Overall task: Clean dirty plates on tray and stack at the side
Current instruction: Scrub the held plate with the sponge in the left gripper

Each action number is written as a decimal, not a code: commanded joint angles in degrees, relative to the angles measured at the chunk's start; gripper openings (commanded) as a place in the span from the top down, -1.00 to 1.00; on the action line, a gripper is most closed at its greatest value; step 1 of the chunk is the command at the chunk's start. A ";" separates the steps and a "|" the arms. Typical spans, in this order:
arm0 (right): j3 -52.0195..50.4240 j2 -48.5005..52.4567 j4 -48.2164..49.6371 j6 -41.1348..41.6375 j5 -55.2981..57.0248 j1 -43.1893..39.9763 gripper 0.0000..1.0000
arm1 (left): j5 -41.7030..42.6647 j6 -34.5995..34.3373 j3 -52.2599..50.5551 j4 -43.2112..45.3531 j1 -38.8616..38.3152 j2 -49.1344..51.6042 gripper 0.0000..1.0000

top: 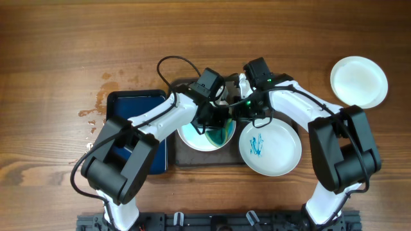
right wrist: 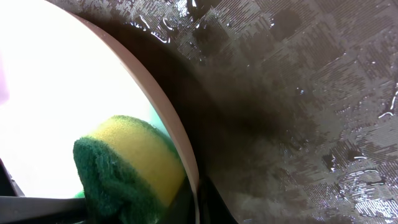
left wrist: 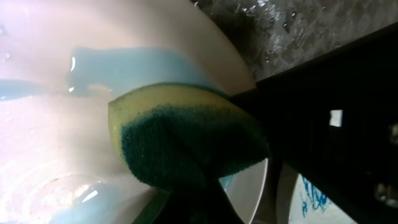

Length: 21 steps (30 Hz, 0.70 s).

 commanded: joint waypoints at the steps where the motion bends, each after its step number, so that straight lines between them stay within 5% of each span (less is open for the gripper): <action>1: -0.02 0.74 -0.09 -0.04 -0.55 0.74 0.90 | -4.04 -3.65 -0.52 0.46 -0.59 1.16 0.92; 12: -0.02 0.74 -0.22 -0.24 -0.37 0.74 0.91 | -33.51 -12.79 -0.52 -11.10 6.95 1.16 0.92; 21: -0.02 0.74 -0.22 -0.28 -0.37 0.74 0.91 | -44.37 -18.18 -0.50 -14.86 6.54 1.16 0.92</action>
